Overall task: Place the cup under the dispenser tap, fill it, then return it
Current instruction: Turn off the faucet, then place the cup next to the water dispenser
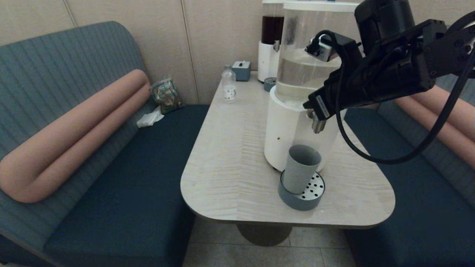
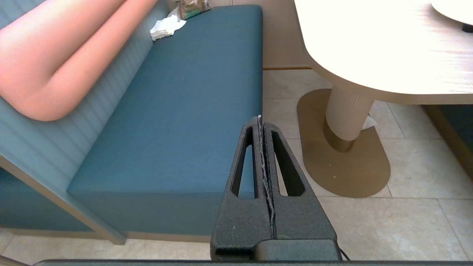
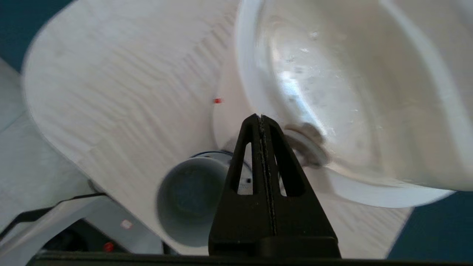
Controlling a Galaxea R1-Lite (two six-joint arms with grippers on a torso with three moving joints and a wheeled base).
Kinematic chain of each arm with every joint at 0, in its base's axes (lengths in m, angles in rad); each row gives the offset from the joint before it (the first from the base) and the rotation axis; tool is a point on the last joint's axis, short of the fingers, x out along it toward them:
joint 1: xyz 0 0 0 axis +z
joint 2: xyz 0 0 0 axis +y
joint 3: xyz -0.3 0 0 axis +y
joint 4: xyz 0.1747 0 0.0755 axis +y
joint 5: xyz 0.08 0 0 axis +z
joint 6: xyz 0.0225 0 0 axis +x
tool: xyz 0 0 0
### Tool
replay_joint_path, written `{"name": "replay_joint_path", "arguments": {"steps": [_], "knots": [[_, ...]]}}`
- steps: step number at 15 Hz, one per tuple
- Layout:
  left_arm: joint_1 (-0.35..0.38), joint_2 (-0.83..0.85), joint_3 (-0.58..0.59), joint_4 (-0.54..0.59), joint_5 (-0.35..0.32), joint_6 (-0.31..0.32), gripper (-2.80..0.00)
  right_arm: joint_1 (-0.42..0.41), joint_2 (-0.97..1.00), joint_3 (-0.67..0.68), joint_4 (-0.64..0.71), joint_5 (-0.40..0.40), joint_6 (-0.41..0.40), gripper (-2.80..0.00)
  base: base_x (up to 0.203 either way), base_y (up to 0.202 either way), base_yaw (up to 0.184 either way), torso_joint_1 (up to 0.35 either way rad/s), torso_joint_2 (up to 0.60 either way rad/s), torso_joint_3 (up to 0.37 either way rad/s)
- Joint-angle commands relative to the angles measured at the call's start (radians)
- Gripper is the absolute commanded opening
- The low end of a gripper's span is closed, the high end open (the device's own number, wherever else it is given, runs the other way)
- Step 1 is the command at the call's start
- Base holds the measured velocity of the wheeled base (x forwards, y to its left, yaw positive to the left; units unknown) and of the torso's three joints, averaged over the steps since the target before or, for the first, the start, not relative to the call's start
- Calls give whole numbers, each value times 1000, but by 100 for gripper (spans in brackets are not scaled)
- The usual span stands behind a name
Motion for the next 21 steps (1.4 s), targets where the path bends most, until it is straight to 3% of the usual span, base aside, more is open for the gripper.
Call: {"name": "replay_joint_path", "arguments": {"steps": [1, 9, 11, 13, 15, 16, 19, 21], "knots": [[0, 2, 1, -1, 0, 1, -280, 0, 0, 0, 7, -10, -9, -280, 0, 0, 0, 0, 0, 0], [0, 2, 2, -1, 0, 1, -280, 0, -9, 2, 7, -43, -13, -280, 0, 0, 0, 0, 0, 0], [0, 2, 0, -1, 0, 1, -280, 1, -18, 2, 7, -28, -8, -280, 0, 0, 0, 0, 0, 0], [0, 2, 0, -1, 0, 1, -280, 10, -45, 2, 11, 51, -3, -280, 0, 0, 0, 0, 0, 0], [0, 2, 0, -1, 0, 1, -280, 34, -97, 4, 29, 159, 2, -280, 0, 0, 0, 0, 0, 0], [0, 2, 0, -1, 0, 1, -280, 48, -133, 8, 38, 174, 7, -280, 0, 0, 0, 0, 0, 0], [0, 2, 1, -1, 0, 1, -280, 82, -291, 30, 48, 179, 22, -280, 0, 0, 0, 0, 0, 0], [0, 2, 0, -1, 0, 1, -280, 79, -449, 108, 48, 125, 23, -280, 0, 0, 0, 0, 0, 0]]}}
